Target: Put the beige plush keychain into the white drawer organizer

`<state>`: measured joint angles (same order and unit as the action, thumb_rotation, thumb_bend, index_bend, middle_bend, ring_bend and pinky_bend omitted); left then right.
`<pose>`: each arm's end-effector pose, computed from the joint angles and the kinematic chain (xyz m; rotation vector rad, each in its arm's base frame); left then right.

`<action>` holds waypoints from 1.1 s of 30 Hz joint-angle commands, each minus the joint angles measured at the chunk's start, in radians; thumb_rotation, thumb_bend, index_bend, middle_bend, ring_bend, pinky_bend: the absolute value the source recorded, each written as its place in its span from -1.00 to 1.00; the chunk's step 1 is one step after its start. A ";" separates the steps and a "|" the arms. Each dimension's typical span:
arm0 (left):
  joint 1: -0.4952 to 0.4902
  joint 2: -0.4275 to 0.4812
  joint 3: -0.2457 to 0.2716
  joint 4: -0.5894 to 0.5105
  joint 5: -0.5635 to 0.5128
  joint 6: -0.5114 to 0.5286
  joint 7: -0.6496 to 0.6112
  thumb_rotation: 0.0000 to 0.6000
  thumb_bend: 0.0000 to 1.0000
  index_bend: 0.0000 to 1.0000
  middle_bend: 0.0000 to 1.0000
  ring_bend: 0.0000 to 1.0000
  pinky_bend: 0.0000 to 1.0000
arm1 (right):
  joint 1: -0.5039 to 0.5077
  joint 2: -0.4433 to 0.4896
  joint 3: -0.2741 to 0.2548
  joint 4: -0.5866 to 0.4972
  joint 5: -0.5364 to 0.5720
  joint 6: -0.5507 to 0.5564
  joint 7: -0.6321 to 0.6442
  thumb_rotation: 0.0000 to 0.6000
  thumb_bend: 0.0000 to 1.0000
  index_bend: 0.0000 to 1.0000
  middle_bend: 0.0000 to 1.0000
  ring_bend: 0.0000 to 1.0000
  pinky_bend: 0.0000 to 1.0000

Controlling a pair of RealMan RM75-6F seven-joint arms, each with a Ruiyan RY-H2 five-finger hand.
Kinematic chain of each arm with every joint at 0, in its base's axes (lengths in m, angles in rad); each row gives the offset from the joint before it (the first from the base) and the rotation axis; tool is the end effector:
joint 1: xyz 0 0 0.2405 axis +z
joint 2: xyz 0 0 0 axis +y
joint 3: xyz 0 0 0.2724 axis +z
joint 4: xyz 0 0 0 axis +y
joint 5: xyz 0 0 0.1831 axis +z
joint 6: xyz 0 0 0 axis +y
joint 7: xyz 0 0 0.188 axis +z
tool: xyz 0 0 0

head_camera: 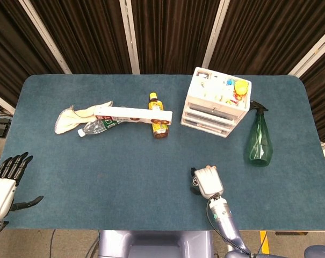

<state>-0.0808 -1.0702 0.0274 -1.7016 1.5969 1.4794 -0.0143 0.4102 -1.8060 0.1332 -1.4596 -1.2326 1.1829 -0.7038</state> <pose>-0.2936 0.2060 0.1783 -1.4933 -0.9725 -0.9399 -0.1938 -0.2974 -0.0591 1.7424 -0.8737 0.7751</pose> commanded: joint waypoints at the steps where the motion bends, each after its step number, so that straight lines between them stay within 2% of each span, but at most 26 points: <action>1: 0.000 0.000 0.000 -0.001 -0.002 -0.002 0.000 0.77 -0.91 -1.00 -1.00 -1.00 -1.00 | 0.004 -0.005 -0.001 0.014 0.005 0.001 0.005 1.00 -0.61 -0.03 1.00 1.00 0.78; 18: 0.000 0.000 0.000 -0.004 -0.003 -0.002 0.003 0.76 -0.91 -1.00 -1.00 -1.00 -1.00 | -0.001 0.014 -0.042 -0.024 0.036 0.010 -0.046 1.00 -0.56 -0.08 1.00 1.00 0.78; 33: 0.000 0.001 0.002 -0.006 -0.001 -0.002 0.000 0.76 -0.91 -1.00 -1.00 -1.00 -1.00 | 0.000 0.008 -0.082 0.015 0.003 0.028 -0.078 1.00 -0.49 -0.06 1.00 1.00 0.78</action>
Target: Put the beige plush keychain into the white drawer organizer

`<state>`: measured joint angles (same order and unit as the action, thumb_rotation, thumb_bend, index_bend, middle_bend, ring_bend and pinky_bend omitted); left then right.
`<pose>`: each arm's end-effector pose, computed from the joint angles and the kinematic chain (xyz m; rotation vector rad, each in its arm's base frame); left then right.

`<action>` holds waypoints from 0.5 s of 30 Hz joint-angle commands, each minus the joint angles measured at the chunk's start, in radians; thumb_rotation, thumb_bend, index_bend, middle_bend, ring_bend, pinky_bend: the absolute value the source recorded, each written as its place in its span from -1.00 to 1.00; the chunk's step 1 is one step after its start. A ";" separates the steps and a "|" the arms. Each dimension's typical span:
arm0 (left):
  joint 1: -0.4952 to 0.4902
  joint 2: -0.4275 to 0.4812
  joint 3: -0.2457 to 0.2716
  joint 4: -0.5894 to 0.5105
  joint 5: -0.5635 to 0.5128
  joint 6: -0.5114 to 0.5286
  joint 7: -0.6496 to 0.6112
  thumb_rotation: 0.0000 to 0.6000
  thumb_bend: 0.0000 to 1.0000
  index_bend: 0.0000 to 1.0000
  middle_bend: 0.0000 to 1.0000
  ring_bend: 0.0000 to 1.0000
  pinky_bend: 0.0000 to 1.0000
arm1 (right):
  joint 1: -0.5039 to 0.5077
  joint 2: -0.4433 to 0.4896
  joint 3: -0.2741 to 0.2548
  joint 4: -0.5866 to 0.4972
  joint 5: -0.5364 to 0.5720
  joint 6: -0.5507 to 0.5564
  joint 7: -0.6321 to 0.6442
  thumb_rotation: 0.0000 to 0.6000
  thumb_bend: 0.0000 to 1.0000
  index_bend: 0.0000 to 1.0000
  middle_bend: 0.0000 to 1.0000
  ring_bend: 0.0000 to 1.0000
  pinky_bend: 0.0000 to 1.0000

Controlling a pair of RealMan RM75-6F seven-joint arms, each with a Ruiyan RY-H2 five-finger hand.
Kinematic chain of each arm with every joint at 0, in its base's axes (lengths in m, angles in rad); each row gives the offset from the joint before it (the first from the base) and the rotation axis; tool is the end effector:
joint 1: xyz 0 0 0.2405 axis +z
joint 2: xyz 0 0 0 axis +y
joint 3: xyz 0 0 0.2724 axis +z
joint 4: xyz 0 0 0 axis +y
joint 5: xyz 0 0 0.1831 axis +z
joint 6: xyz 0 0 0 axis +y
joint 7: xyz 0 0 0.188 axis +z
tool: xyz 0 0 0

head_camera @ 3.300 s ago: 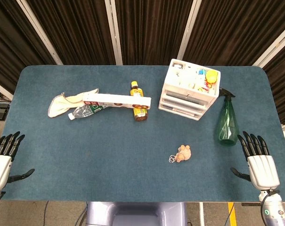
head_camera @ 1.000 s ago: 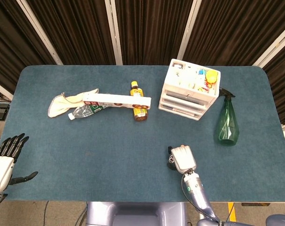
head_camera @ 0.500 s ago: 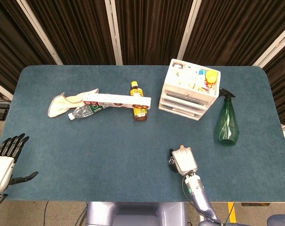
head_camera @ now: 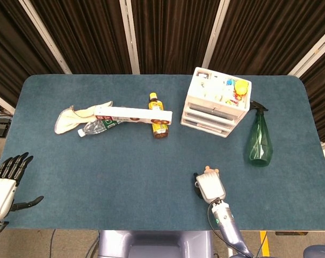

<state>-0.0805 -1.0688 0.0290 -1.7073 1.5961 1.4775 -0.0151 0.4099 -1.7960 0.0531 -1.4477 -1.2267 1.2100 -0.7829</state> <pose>-0.2931 0.2055 0.1778 -1.4927 -0.9797 -0.9407 -0.2052 -0.2834 -0.0656 1.8142 -0.7782 0.6706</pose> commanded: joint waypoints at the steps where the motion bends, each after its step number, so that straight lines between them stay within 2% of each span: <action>1: 0.000 0.000 0.000 0.000 0.000 0.000 0.001 0.77 -0.91 -1.00 -1.00 -1.00 -1.00 | 0.000 -0.002 -0.003 0.004 -0.004 0.001 0.001 1.00 -0.48 -0.05 1.00 1.00 0.78; 10: 0.000 -0.001 0.001 0.000 0.002 0.000 0.001 0.78 -0.91 -1.00 -1.00 -1.00 -1.00 | -0.002 -0.007 -0.009 0.010 -0.012 0.003 0.006 1.00 -0.45 -0.02 1.00 1.00 0.78; 15: 0.000 0.000 0.000 0.000 0.001 0.000 0.001 0.77 -0.91 -1.00 -1.00 -1.00 -1.00 | -0.001 -0.005 -0.007 0.005 -0.009 0.002 0.003 1.00 -0.45 -0.08 1.00 1.00 0.78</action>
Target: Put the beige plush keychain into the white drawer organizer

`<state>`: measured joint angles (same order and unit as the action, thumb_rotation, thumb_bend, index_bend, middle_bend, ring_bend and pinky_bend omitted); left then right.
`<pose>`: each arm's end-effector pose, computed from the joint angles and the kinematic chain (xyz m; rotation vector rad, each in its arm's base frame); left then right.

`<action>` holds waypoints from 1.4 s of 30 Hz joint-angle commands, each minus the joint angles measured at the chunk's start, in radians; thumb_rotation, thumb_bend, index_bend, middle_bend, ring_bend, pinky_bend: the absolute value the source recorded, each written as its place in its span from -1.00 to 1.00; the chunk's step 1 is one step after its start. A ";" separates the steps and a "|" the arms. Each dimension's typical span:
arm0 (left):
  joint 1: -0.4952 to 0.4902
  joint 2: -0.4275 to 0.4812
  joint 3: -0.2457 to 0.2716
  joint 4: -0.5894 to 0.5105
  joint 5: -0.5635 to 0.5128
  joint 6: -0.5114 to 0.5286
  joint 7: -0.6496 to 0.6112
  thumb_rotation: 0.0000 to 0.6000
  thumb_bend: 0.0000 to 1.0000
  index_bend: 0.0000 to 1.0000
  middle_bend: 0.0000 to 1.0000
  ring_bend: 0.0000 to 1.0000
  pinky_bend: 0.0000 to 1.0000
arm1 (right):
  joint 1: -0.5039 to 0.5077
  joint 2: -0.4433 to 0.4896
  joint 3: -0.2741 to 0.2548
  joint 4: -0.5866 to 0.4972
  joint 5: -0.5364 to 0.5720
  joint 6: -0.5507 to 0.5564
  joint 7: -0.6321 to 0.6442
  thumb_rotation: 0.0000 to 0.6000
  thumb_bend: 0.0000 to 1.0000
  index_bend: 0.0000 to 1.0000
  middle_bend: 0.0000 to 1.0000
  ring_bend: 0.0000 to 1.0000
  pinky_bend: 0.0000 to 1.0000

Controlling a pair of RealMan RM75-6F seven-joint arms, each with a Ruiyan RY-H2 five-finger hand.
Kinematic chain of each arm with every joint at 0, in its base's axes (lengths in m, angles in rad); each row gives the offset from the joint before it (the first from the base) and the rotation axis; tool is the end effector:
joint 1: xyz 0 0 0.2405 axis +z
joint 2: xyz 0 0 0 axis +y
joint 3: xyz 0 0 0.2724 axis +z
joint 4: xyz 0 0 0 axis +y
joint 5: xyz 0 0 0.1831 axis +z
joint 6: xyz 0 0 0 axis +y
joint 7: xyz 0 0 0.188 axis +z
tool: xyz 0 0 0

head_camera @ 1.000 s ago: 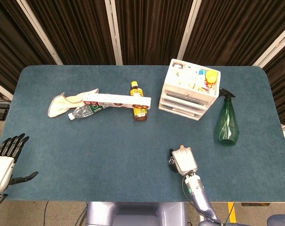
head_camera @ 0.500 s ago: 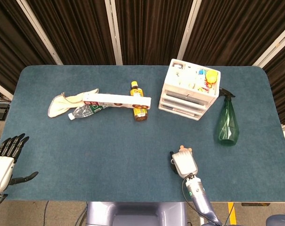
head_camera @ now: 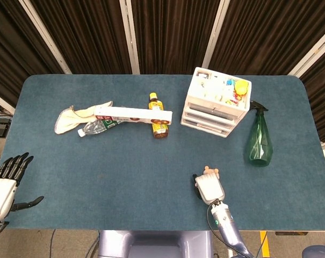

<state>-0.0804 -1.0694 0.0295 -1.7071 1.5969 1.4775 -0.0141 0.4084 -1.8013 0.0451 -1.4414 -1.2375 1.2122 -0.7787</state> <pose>-0.2930 0.2054 0.1775 -1.4938 -0.9793 -0.9404 -0.2042 -0.2812 -0.0678 1.8221 -0.7722 0.6754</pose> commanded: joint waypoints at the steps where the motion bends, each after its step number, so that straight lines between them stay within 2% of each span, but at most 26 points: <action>1: 0.000 0.000 0.000 0.000 0.001 0.001 0.000 0.77 -0.91 -1.00 -1.00 -1.00 -1.00 | 0.000 0.001 0.001 -0.002 0.003 -0.001 -0.001 1.00 -0.45 -0.10 1.00 1.00 0.78; 7: 0.000 0.000 0.000 -0.001 0.002 0.002 0.000 0.77 -0.91 -1.00 -1.00 -1.00 -1.00 | 0.000 0.011 0.002 -0.016 0.004 0.002 -0.010 1.00 -0.45 -0.27 1.00 1.00 0.78; 15: 0.001 0.000 0.001 -0.001 0.005 0.005 0.000 0.78 -0.91 -1.00 -1.00 -1.00 -1.00 | -0.002 0.018 0.000 -0.025 -0.006 0.012 -0.012 1.00 -0.46 -0.31 1.00 1.00 0.78; 26: 0.002 0.001 0.002 -0.003 0.009 0.007 -0.001 0.77 -0.91 -1.00 -1.00 -1.00 -1.00 | -0.006 0.026 -0.001 -0.027 -0.006 0.022 -0.023 1.00 -0.47 -0.11 1.00 1.00 0.78; 36: 0.002 0.001 0.003 -0.004 0.011 0.007 -0.001 0.77 -0.91 -1.00 -1.00 -1.00 -1.00 | -0.009 0.028 0.001 -0.018 0.004 0.019 -0.026 1.00 -0.47 -0.08 1.00 1.00 0.78; 42: 0.003 0.001 0.003 -0.004 0.011 0.008 -0.001 0.76 -0.91 -1.00 -1.00 -1.00 -1.00 | -0.009 0.028 -0.001 -0.017 -0.002 0.021 -0.020 1.00 -0.46 0.01 1.00 1.00 0.78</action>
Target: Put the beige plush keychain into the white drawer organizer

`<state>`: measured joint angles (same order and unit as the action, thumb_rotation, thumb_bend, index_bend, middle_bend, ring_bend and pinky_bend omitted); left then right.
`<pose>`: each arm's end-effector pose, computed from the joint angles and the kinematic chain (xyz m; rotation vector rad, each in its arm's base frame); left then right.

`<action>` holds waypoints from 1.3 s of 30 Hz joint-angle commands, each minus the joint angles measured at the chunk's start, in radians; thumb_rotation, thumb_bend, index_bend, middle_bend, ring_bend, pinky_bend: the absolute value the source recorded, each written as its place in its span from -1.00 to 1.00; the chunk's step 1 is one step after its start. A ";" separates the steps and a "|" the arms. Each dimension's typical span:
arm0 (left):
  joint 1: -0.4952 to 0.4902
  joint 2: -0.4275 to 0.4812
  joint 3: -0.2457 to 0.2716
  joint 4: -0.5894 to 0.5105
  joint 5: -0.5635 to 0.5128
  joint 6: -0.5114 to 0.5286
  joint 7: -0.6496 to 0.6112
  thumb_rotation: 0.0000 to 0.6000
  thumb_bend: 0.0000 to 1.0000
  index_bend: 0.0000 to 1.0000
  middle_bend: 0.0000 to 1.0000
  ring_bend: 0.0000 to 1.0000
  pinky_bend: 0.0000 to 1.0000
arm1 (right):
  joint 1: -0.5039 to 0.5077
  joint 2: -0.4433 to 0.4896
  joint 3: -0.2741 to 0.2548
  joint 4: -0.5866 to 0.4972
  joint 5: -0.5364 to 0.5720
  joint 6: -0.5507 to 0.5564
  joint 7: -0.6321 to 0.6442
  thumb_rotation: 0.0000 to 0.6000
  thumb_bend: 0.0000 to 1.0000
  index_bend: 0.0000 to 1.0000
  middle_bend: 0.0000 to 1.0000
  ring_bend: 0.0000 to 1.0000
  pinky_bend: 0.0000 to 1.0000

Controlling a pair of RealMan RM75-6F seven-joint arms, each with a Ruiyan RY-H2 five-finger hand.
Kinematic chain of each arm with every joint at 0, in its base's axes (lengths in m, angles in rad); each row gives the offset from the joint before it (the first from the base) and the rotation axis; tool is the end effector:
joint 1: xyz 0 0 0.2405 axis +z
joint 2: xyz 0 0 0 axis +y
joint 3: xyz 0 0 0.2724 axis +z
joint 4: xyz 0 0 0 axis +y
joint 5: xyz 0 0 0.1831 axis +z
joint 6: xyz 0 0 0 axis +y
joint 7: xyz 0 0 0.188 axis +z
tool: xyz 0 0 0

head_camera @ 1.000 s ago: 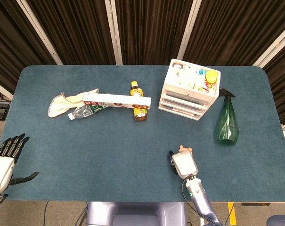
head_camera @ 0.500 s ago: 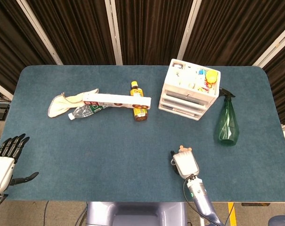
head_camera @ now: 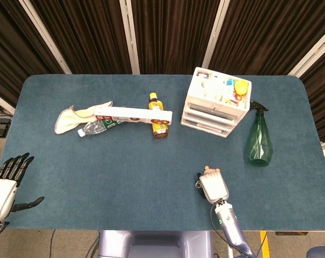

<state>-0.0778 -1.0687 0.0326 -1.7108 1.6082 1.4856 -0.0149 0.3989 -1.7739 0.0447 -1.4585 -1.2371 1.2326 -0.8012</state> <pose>-0.2907 0.2039 0.1777 -1.4974 -0.9761 -0.9508 -0.2109 -0.2821 -0.0566 1.8027 -0.7439 0.6520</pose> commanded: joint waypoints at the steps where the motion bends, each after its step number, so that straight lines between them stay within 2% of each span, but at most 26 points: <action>1: 0.000 0.000 0.000 0.000 0.001 0.000 0.000 0.76 -0.91 -1.00 -1.00 -1.00 -1.00 | 0.000 0.000 0.001 -0.002 -0.005 0.002 0.007 1.00 -0.45 0.02 1.00 1.00 0.78; 15: 0.000 0.001 0.001 -0.001 0.001 0.000 -0.001 0.76 -0.91 -1.00 -1.00 -1.00 -1.00 | -0.001 -0.003 -0.003 -0.004 -0.017 0.003 0.014 1.00 -0.40 0.04 1.00 1.00 0.78; 24: 0.000 0.001 0.001 -0.001 0.003 0.001 -0.002 0.77 -0.91 -1.00 -1.00 -1.00 -1.00 | -0.002 -0.002 -0.003 -0.006 -0.020 0.002 0.017 1.00 -0.06 0.14 1.00 1.00 0.78; 39: 0.001 0.000 0.001 -0.001 0.004 0.002 -0.002 0.77 -0.91 -1.00 -1.00 -1.00 -1.00 | -0.003 0.002 -0.003 -0.013 -0.025 0.004 0.020 1.00 -0.05 0.25 1.00 1.00 0.78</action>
<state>-0.0771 -1.0685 0.0338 -1.7115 1.6123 1.4880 -0.0166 0.3963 -1.7719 0.0418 -1.4712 -1.2616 1.2363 -0.7818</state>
